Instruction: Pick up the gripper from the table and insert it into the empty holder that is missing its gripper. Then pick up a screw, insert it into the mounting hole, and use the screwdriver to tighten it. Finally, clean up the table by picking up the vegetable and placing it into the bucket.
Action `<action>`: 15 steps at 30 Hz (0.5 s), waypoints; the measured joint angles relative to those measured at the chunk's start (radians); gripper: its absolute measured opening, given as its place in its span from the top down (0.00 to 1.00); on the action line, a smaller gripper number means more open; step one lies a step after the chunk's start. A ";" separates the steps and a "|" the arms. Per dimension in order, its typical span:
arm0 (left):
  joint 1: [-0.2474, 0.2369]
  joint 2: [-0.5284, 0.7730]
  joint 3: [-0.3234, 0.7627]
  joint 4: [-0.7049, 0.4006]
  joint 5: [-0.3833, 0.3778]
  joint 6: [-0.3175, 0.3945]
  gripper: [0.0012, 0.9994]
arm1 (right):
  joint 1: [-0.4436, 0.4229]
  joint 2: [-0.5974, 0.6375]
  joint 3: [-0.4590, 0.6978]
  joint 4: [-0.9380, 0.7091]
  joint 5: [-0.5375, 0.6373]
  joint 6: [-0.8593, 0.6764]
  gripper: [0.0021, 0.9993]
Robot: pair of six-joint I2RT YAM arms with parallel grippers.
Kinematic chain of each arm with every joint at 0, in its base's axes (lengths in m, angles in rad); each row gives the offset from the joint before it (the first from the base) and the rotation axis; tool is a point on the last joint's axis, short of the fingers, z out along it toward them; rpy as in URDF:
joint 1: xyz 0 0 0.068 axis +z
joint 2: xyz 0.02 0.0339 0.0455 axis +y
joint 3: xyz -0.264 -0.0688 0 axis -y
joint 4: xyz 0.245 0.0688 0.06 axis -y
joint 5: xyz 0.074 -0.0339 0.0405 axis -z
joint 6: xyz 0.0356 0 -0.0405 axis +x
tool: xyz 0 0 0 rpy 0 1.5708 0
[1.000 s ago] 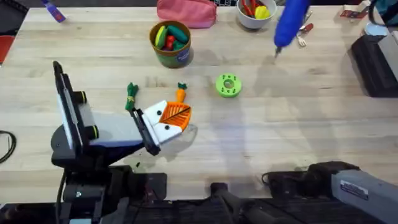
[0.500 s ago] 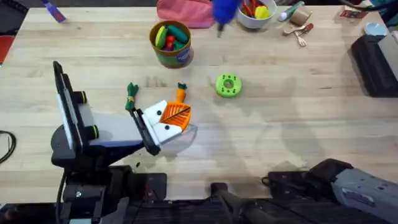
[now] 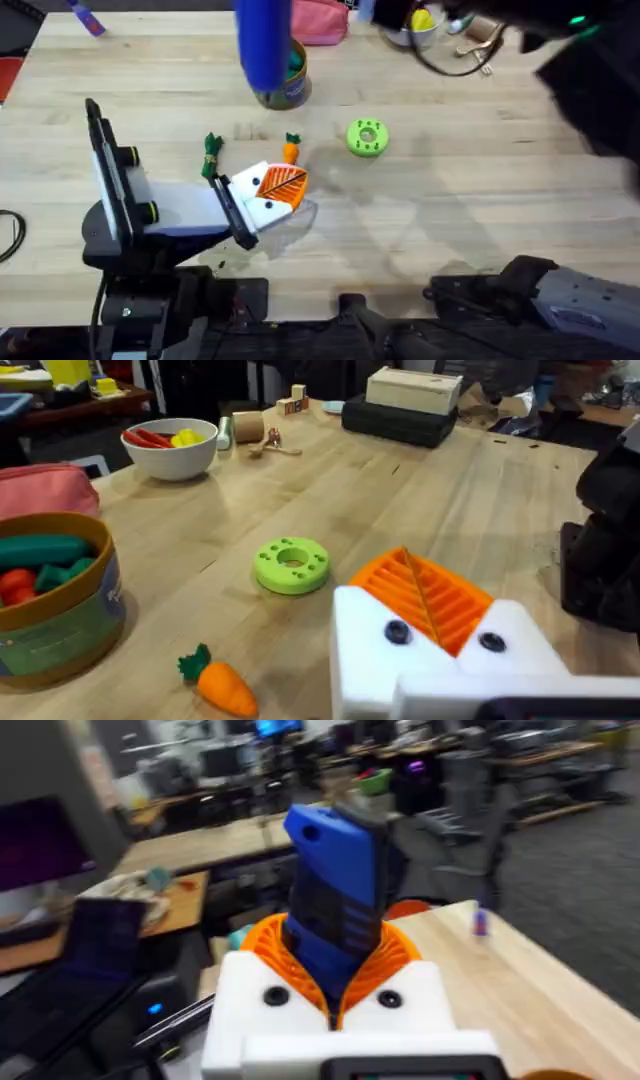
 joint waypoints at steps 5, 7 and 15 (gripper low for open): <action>0.000 0.000 0.000 0.000 0.000 0.000 0.99 | 0.039 0.053 -0.010 0.084 -0.092 0.005 0.98; 0.000 0.000 0.000 0.000 0.000 0.000 0.99 | 0.055 0.063 -0.023 0.125 -0.115 0.007 0.98; 0.000 0.000 0.000 0.000 0.000 0.000 0.99 | 0.084 0.064 -0.128 0.265 -0.157 0.021 0.98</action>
